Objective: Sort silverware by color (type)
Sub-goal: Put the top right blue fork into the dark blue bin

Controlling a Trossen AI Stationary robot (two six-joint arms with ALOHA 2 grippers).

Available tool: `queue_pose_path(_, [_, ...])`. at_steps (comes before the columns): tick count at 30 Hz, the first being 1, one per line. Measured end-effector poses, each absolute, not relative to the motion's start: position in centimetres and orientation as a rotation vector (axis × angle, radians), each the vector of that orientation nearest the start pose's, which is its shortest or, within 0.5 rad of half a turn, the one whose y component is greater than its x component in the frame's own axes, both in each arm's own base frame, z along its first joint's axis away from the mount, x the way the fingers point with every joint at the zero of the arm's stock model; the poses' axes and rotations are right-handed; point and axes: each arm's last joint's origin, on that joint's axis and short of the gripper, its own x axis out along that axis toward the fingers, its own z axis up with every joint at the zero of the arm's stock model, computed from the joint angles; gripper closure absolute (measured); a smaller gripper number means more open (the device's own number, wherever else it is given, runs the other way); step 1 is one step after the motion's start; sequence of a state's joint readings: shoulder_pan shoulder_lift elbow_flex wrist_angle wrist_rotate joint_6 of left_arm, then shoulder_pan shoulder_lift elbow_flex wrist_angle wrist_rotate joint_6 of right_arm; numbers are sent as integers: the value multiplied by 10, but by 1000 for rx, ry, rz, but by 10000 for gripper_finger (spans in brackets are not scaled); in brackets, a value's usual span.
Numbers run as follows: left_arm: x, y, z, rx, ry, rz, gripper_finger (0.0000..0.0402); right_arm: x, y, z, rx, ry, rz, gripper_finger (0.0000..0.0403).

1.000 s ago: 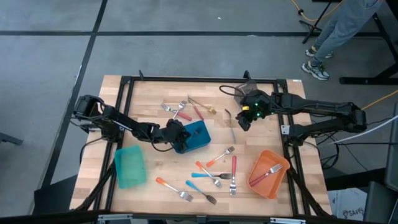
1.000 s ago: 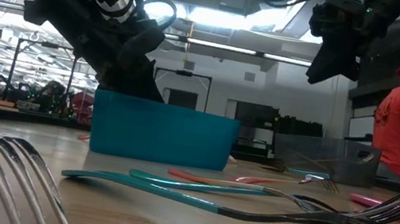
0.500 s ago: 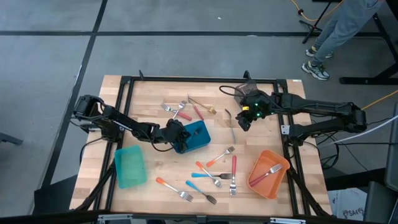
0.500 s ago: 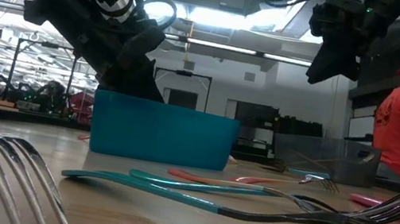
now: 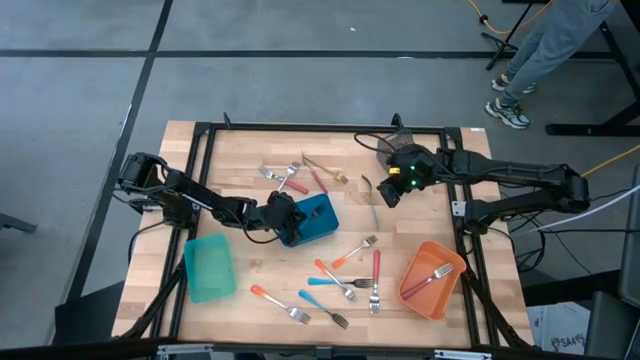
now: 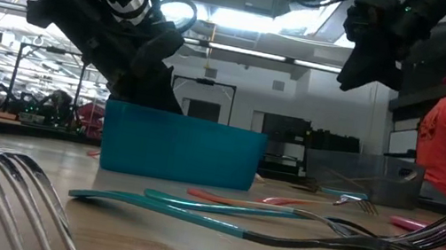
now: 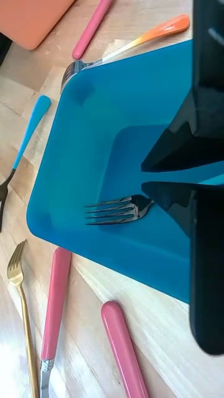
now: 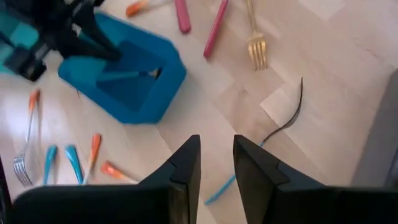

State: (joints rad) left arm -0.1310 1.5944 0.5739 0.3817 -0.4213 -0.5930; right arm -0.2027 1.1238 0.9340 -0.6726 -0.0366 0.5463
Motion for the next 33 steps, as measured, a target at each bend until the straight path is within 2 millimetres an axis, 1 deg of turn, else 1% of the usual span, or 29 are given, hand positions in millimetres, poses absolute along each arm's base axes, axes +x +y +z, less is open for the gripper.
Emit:
queue_pose_path(6, [280,-25,134,-396,510,450,370,225,-31,277,574,774,-466,317])
queue_pose_path(13, [280,-25,134,-396,510,451,370,239,-17,259,571,818,-580,317])
queue_pose_path(19, [280,-25,134,-395,508,455,370,255,-10,234,590,897,-657,317])
queue_pose_path(24, [280,-25,134,-395,508,456,370,265,-11,210,620,980,-737,317])
queue_pose_path(27, [280,-25,134,-395,508,456,370,270,-11,195,607,1034,-770,317])
queue_pose_path(33, [280,-25,134,-394,507,457,370,278,-11,171,578,1117,-805,317])
